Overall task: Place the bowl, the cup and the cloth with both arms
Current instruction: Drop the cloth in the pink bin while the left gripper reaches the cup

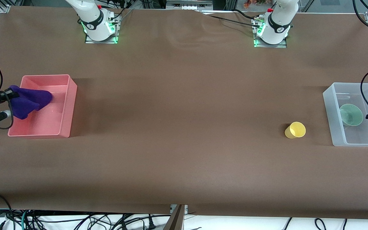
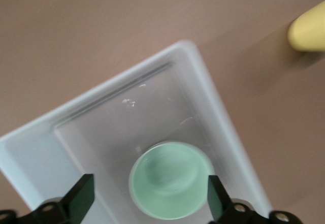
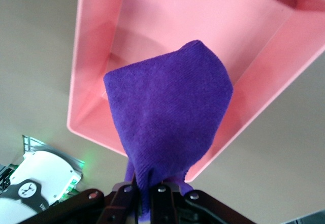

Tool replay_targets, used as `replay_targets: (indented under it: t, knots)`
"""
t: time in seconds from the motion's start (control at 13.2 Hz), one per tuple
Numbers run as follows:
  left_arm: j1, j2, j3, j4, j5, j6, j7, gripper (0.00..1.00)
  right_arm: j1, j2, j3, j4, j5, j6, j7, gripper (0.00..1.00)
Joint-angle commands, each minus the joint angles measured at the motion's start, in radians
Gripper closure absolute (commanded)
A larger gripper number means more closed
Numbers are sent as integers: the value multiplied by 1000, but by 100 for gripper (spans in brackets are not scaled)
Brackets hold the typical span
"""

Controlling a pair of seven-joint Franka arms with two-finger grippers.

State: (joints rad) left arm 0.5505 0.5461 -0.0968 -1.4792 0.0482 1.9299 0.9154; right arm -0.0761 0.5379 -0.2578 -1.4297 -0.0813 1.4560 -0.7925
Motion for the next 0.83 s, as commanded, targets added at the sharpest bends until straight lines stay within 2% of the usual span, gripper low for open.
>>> replay_targets:
  t: [0.0,0.08,0.15,0.23,0.3,0.61,0.68,0.76]
  knots:
    - [-130,-40,8,-19,16,-101,-210,0,-4,-13,-4,-92,12,81,-14,100]
    - [-176,-38,6,-23,16,-132,-307,0,-4,-12,-3,-107,14,99,-4,100]
    - [-217,-35,-1,-32,15,-137,-401,0,-4,-10,-3,-116,23,110,1,88]
    - [-262,-25,-3,-38,13,-137,-494,0,-4,-7,-3,-115,43,112,-1,11]
    - [-293,-2,-3,-59,9,-135,-565,0,-4,-10,-3,-107,63,109,-1,0]
    - [-320,81,-3,-81,-37,-80,-670,3,9,-71,14,-54,86,86,79,0]
    - [-328,95,-3,-85,-54,-74,-672,14,9,-108,46,-52,87,66,149,0]
    - [-334,112,-3,-85,-56,-54,-682,32,9,-143,89,-49,81,29,200,0]
